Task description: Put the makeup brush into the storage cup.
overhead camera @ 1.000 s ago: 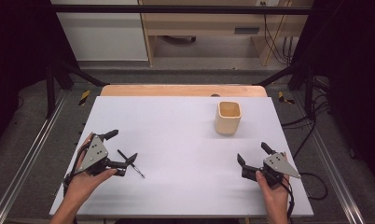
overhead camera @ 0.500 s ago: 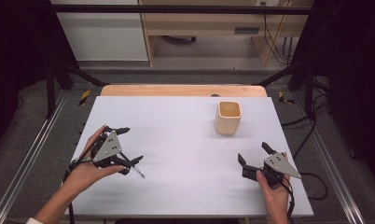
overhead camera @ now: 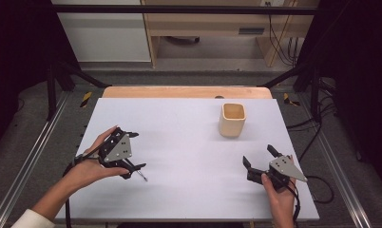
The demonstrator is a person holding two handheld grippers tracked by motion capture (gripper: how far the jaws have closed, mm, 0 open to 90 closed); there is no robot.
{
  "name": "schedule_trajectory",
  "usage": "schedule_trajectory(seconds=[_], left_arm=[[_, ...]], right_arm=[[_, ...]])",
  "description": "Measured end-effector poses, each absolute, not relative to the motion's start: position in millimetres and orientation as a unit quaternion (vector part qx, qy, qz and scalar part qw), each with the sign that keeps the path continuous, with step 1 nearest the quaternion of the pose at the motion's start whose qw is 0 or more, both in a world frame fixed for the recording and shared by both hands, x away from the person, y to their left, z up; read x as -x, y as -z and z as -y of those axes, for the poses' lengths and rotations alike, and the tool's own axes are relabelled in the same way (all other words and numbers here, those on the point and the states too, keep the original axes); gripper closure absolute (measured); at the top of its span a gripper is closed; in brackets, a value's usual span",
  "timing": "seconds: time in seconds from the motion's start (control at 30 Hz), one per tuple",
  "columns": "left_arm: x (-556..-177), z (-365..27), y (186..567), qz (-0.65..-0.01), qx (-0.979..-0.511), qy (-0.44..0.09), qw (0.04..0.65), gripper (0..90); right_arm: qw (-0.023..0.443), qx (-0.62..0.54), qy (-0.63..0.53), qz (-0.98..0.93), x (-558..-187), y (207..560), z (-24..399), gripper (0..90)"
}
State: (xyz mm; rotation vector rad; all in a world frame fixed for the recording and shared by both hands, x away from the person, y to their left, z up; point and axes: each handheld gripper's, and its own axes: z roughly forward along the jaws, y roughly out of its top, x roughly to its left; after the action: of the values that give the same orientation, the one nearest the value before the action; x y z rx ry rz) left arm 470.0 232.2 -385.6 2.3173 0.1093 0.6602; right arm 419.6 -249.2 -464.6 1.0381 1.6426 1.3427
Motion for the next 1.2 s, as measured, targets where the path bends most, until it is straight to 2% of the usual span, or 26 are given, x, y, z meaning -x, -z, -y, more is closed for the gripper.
schedule_trajectory(seconds=[0.47,1.2], left_arm=[[-476.0,-230.8,384.0,-0.001,-0.920,-0.231,0.317,3.4],[-481.6,-232.5,389.7,0.021,-0.933,-0.217,0.287,3.7]], right_arm=[[0.380,-0.409,-0.525,-0.642,-419.0,464.2,250.4,3.3],[0.380,-0.408,-0.526,-0.642,-419.0,464.5,249.4,3.3]])
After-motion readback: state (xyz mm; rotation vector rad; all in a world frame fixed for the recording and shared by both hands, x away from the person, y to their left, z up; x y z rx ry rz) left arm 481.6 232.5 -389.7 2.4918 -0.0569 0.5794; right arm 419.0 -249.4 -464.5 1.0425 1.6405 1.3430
